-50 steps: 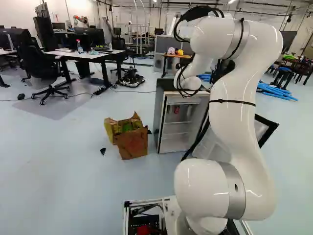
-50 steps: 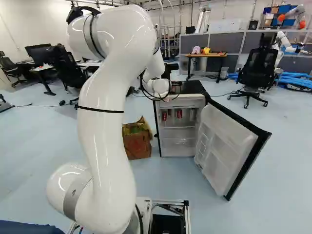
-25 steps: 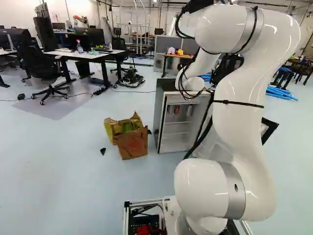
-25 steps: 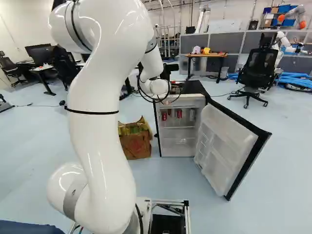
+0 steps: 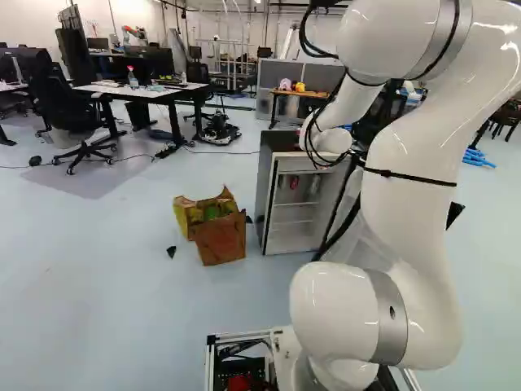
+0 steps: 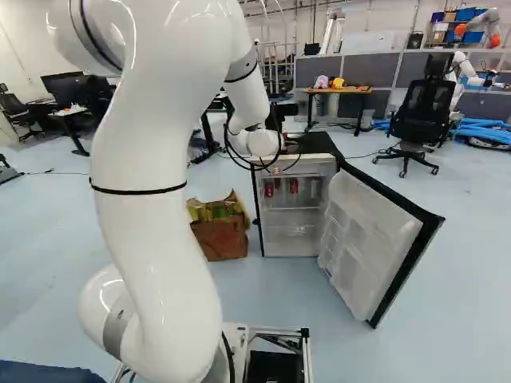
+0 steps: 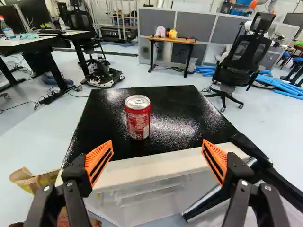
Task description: Grab a drink from the fridge
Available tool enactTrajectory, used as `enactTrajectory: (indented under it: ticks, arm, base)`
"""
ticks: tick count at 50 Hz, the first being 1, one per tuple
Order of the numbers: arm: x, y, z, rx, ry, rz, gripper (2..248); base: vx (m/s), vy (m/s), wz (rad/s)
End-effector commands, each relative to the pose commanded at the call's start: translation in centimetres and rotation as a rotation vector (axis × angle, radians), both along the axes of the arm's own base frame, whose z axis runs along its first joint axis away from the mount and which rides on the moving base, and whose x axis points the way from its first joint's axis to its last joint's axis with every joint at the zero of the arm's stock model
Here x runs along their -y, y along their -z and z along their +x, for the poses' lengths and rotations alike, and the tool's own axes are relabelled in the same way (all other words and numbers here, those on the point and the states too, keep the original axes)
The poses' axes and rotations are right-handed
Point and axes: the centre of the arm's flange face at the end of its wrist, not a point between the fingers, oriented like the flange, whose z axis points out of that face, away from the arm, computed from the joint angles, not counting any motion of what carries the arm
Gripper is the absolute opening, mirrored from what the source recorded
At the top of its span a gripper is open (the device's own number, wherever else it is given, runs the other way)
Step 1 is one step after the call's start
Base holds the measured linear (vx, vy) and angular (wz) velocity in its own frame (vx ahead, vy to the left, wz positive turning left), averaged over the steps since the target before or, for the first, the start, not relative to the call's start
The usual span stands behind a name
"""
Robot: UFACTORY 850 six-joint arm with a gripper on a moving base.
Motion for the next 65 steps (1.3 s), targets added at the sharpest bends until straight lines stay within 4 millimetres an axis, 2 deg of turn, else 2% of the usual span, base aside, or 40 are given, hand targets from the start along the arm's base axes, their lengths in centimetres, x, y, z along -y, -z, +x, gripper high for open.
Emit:
enactTrajectory:
  ticks: [29,65]
  arm:
    - [3.4,-2.4,-4.5,-0.075,0.091,0.013,247]
    - [8.4,-5.1,-8.8,-0.186,0.219,0.045,247]
  base:
    - [0.000,0.000,0.000]
    - [0.000,0.000,0.000]
